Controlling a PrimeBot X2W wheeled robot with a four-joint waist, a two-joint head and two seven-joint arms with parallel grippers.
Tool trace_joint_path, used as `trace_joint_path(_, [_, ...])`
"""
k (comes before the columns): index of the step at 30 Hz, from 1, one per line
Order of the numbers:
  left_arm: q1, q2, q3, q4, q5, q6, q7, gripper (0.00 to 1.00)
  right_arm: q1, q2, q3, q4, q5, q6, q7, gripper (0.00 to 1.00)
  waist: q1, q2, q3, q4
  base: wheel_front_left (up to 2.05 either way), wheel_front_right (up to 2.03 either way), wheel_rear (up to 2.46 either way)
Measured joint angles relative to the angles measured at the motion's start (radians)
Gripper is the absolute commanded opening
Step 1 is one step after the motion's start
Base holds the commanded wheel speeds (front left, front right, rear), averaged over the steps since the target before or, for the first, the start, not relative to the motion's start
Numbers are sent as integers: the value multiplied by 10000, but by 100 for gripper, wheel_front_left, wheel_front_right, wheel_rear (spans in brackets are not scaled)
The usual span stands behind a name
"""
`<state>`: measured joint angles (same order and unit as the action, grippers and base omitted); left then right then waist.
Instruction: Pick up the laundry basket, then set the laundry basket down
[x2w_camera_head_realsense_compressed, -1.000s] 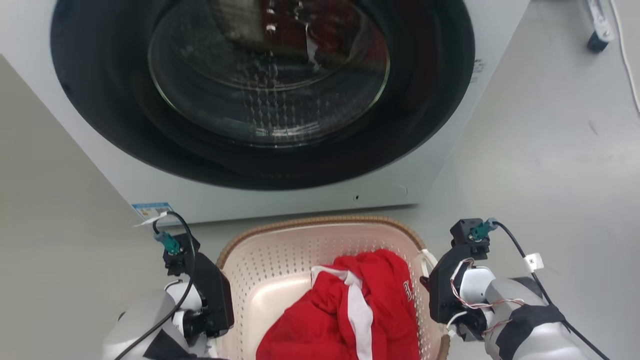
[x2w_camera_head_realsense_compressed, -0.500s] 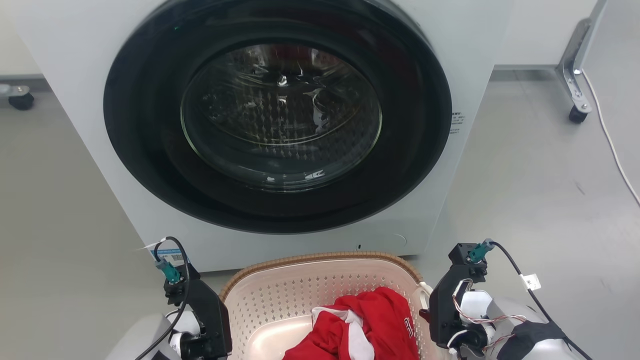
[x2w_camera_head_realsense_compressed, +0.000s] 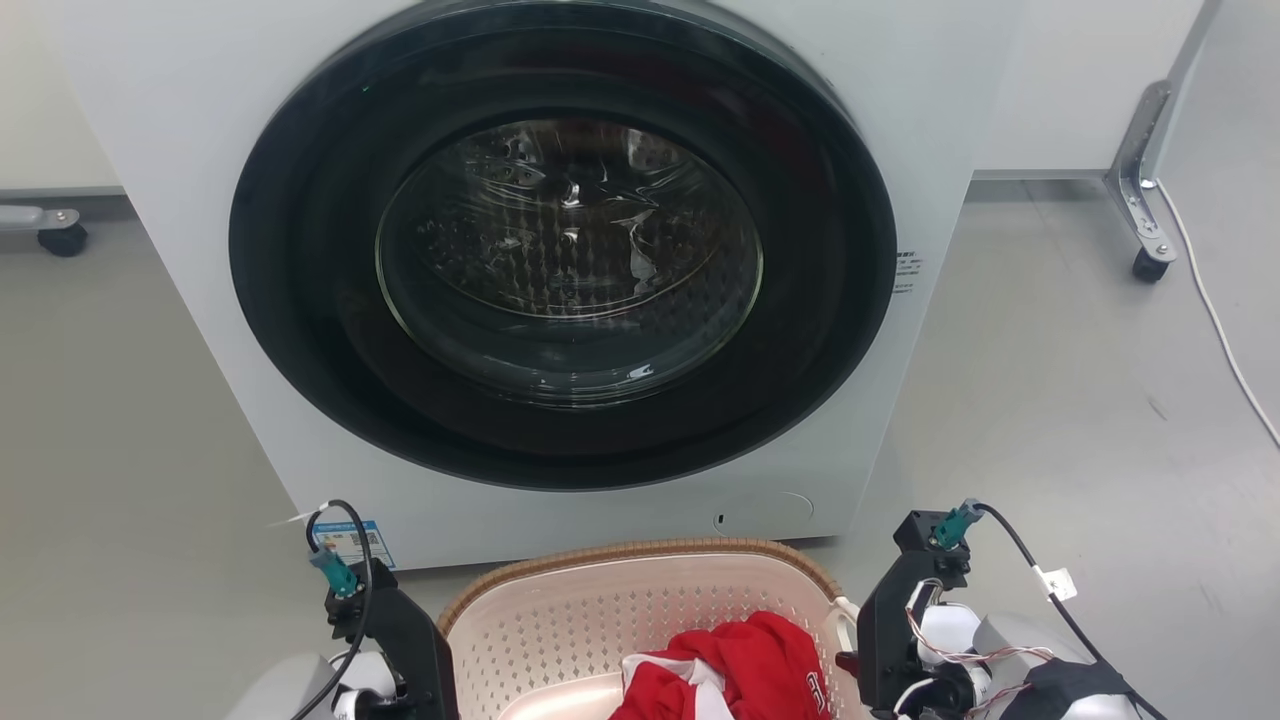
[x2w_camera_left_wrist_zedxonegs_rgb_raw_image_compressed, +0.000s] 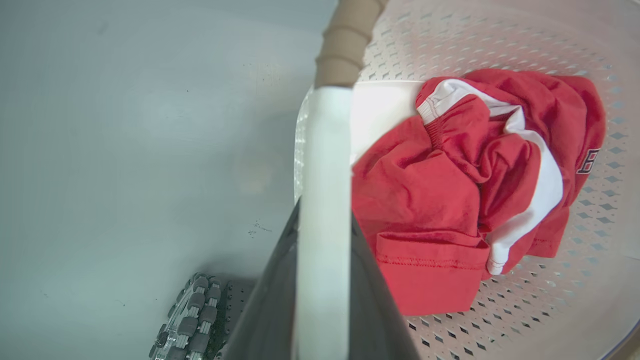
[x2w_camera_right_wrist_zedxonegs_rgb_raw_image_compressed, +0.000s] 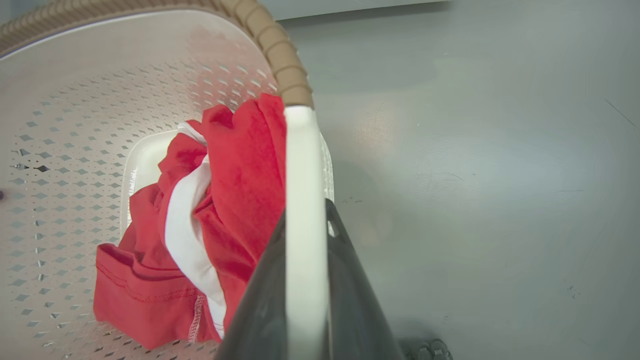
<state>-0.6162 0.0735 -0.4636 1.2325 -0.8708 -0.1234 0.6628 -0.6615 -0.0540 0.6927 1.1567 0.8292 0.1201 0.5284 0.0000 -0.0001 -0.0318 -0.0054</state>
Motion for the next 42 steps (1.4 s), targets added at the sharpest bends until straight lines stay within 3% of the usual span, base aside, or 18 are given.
trace_joint_path(42, [158,142,-234,-104,-186,0,-142,0,39,0,332,48,779,-10,334,0,0,1,-26,-35,0,0,0])
